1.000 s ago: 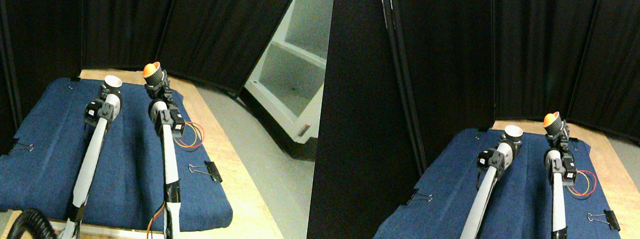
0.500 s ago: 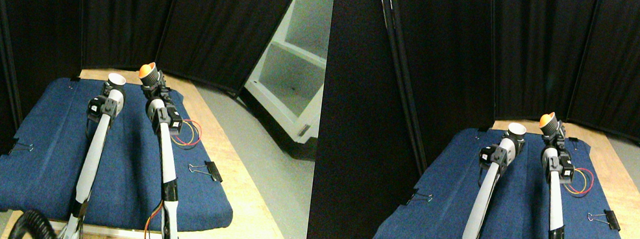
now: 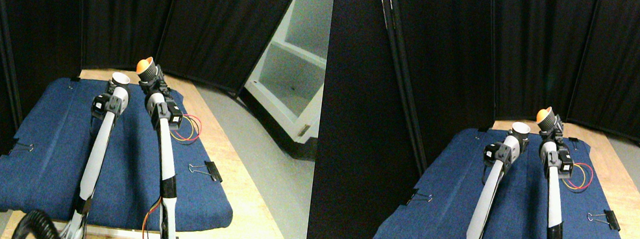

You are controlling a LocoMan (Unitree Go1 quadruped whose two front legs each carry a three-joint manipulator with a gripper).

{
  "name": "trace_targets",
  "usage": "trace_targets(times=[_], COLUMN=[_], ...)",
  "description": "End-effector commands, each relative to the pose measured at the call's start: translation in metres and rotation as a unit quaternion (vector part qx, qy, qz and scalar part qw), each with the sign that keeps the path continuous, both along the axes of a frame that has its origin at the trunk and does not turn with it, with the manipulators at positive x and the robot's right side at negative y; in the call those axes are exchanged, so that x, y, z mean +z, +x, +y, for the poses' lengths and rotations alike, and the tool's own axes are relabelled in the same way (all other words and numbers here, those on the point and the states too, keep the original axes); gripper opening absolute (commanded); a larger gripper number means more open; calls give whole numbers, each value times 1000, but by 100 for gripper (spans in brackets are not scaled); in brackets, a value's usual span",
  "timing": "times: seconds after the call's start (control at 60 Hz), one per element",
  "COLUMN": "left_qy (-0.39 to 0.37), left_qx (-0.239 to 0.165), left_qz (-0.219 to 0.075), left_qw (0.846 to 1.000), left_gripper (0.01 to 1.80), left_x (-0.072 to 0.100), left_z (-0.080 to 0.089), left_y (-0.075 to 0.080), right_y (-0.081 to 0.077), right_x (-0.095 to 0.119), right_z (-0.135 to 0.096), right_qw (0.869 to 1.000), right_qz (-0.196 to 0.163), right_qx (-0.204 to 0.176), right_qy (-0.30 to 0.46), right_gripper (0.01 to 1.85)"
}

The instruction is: Pour (bimanual)

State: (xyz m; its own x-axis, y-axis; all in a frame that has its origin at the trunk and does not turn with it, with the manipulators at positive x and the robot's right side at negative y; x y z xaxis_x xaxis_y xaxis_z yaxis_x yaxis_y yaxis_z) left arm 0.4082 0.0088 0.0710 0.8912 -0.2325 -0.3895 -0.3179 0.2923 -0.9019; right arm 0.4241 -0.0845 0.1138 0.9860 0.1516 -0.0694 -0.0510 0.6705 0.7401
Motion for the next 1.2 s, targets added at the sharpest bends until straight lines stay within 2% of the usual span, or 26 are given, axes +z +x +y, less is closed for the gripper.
trace_targets(times=[0.017,0.583,0.733,1.2], left_qy=[-7,4,1,3], left_qx=[1,-5,-6,-5], left_qz=[-5,-3,-3,-1], left_qw=[1000,1000,1000,1000], left_gripper=[33,33,33,33], left_x=[3,6,6,4], left_z=[-5,-11,-12,-10], left_y=[2,-4,-4,-1], right_y=[-1,-3,-2,-7], right_x=[11,12,14,17], right_z=[4,13,16,21], right_qw=[1000,998,994,986], right_qz=[-23,-17,-27,-25], right_qx=[9,43,63,79], right_qy=[-4,-36,-79,-146], right_gripper=[34,35,36,36])
